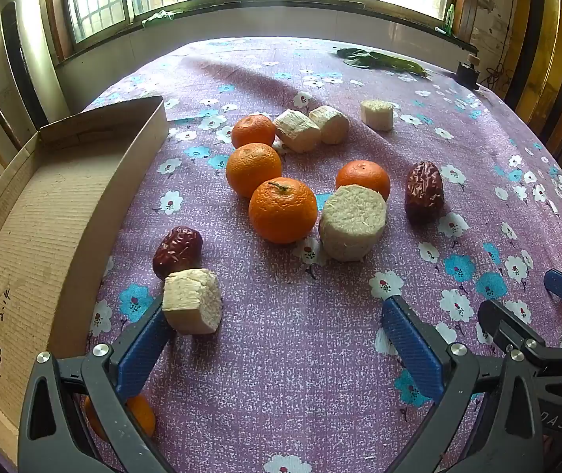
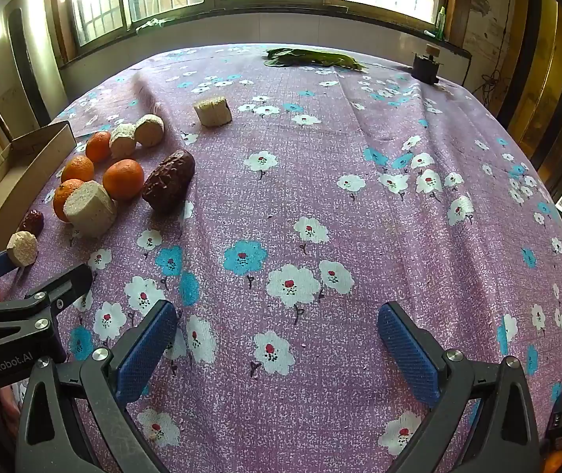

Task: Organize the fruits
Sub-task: 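Move the left tool toward the mandarin orange beside the cardboard tray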

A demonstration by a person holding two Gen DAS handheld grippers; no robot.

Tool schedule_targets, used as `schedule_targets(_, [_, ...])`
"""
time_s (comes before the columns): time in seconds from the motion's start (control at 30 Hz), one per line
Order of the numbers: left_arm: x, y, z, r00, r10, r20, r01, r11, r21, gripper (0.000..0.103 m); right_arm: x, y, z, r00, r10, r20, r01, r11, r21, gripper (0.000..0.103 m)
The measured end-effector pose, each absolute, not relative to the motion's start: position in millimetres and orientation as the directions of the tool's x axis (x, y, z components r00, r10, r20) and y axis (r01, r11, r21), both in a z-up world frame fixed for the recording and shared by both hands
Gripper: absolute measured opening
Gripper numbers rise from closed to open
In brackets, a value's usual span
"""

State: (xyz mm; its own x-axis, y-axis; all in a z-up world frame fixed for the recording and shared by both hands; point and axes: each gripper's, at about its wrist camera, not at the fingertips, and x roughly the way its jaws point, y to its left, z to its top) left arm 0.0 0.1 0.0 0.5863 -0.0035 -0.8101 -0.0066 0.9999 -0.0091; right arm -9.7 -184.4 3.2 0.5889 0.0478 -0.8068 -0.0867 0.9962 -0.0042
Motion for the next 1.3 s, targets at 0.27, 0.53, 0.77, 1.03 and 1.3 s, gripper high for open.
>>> schedule_targets(0.27, [-1.0, 1.0, 0.4, 0.584, 0.000, -0.812, -0.013, 1.000, -0.009, 0.103, -9.7, -184.3, 3.2, 0.587, 0.048, -0.808, -0.087, 0.996, -0.004, 0.103])
schedule_targets(0.53, [-14.4, 12.6, 18.2, 0.621, -0.013, -0.784, -0.034, 0.999, -0.043, 0.103, -19.6, -181.4, 17.3, 0.612, 0.128, -0.780, -0.131, 0.990, 0.060, 0.103])
schedule_targets(0.77, [-30.0, 18.6, 32.7, 0.654, -0.009, -0.756, -0.025, 0.999, -0.034, 0.103, -27.6, -176.0, 30.5, 0.632, 0.128, -0.764, -0.144, 0.988, 0.046, 0.103])
schedule_targets(1.03, [-37.4, 19.5, 32.9, 0.650, -0.029, -0.760, -0.008, 0.999, -0.044, 0.103, -34.4, -169.4, 35.0, 0.640, 0.118, -0.760, -0.160, 0.987, 0.018, 0.103])
schedule_targets(1.3, [-42.2, 11.9, 36.9, 0.652, -0.055, -0.757, 0.021, 0.998, -0.055, 0.103, -35.9, -181.7, 36.9, 0.644, 0.091, -0.760, -0.130, 0.992, 0.009, 0.103])
